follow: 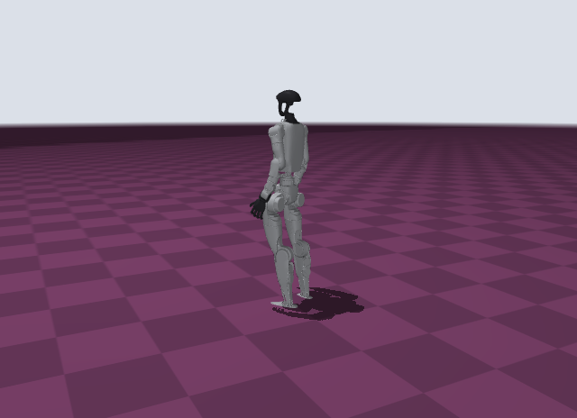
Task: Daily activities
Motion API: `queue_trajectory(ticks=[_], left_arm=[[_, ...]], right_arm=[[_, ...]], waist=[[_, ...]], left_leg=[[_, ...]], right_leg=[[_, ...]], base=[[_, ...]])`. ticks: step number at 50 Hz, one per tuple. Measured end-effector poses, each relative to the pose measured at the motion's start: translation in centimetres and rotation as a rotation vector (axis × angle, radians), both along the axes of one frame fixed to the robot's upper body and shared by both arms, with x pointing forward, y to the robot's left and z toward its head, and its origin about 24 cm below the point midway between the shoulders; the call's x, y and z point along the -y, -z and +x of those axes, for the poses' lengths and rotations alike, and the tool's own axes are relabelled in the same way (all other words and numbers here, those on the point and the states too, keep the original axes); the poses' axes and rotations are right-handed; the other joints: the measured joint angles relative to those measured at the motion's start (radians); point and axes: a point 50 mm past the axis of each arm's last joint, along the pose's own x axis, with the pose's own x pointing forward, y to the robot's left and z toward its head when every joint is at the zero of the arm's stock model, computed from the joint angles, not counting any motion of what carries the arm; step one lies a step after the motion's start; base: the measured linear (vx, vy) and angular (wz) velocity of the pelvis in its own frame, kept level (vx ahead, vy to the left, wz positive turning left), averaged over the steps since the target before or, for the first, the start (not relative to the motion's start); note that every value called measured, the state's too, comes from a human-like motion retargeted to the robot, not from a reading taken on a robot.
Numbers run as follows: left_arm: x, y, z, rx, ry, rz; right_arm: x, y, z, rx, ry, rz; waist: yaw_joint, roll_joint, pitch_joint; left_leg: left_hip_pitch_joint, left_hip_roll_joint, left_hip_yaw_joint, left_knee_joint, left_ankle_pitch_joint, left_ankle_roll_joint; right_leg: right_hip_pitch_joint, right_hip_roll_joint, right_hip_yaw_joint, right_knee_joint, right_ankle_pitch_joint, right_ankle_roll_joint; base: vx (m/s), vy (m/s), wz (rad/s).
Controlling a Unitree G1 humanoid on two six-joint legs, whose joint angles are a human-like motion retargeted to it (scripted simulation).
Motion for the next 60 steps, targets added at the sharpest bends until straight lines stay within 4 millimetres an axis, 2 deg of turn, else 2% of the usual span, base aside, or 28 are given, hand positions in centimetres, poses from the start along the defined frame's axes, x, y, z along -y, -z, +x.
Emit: queue_trajectory(ticks=[35, 60], left_arm=[[0.5, 0.2, -0.2, -0.026, 0.121, 0.031], [0.5, 0.4, -1.2, -0.066, 0.238, 0.072]], right_arm=[[-1.0, -0.1, 0.9, 0.0, -0.17, -0.003], [-1.9, -0.3, 1.9, 0.02, -0.292, -0.025]], waist=[[-0.005, -0.014, -0.038], [-0.012, -0.031, -0.104]], left_leg=[[-0.041, 0.001, 0.044, 0.002, 0.008, 0.013], [-0.107, 0.001, 0.087, 0.017, 0.007, 0.023]], right_leg=[[-0.05, 0.002, 0.028, -0.01, 0.022, 0.006], [-0.127, 0.002, 0.071, -0.015, 0.035, 0.014]], base=[[0.0, 0.0, 0.0], [0.0, 0.0, 0.0]])
